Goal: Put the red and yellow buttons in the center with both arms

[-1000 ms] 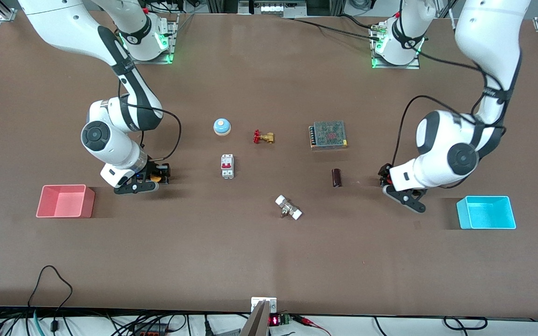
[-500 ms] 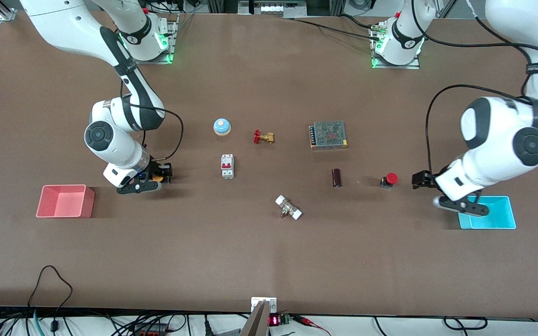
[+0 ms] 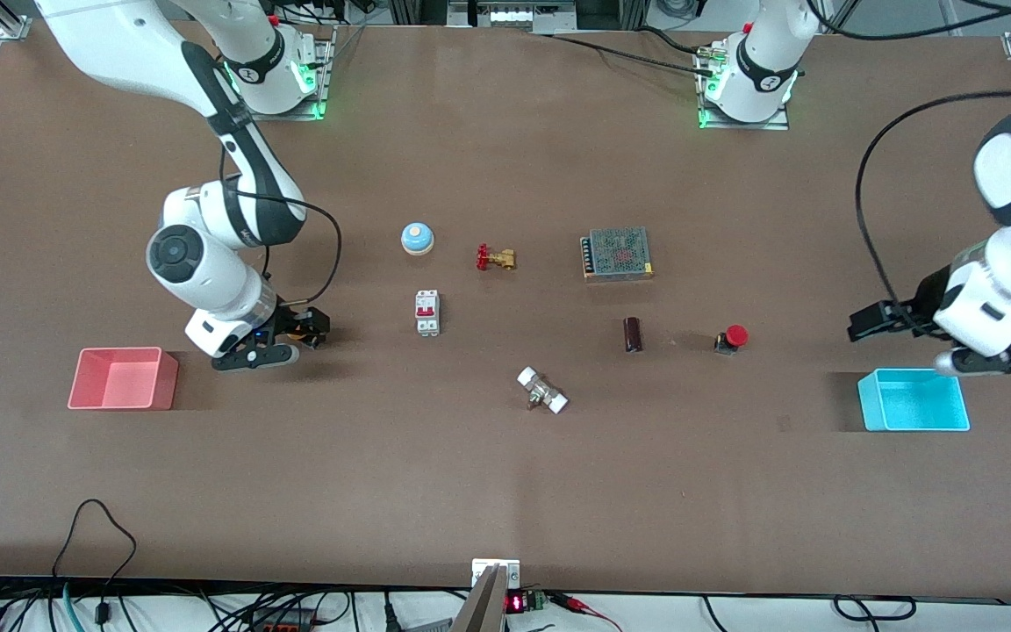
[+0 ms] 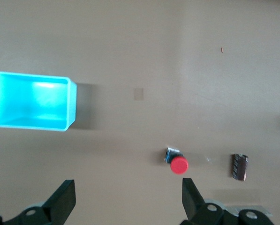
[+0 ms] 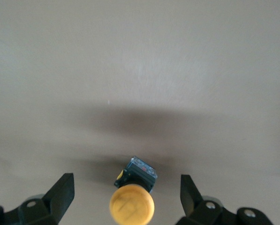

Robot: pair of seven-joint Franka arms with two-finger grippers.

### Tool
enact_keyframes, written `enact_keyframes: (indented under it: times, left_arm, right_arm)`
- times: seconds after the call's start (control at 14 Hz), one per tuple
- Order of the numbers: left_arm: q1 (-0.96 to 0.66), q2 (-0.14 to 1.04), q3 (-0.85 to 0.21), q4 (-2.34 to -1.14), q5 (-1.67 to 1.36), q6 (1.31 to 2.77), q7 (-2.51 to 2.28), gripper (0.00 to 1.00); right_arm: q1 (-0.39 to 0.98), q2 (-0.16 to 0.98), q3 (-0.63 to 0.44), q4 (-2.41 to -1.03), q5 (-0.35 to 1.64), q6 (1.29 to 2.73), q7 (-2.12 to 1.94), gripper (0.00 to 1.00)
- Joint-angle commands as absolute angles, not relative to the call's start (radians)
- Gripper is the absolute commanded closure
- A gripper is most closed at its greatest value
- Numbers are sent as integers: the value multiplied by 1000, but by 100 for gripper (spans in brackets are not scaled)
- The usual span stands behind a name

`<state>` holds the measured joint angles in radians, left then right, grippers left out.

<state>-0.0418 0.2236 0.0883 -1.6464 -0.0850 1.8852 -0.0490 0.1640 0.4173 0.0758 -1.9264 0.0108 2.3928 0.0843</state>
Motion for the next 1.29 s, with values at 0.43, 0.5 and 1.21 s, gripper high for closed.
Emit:
enact_keyframes:
  times: [0.43,0.5,1.21]
  left_arm:
    - [25,169,37,-1465,-84,1605,-5,0]
    - [20,167,34,-1465,-84,1583,-9,0]
    - [15,133,28,-1483,-41,1583,-31,0]
  right_arm:
    - [3,117,69,-1426,-70,1495,84,0]
    - [-1,120,68,-1398,-55,1450,81,0]
    - [-3,126,-17,-1451,-28,1528,38,0]
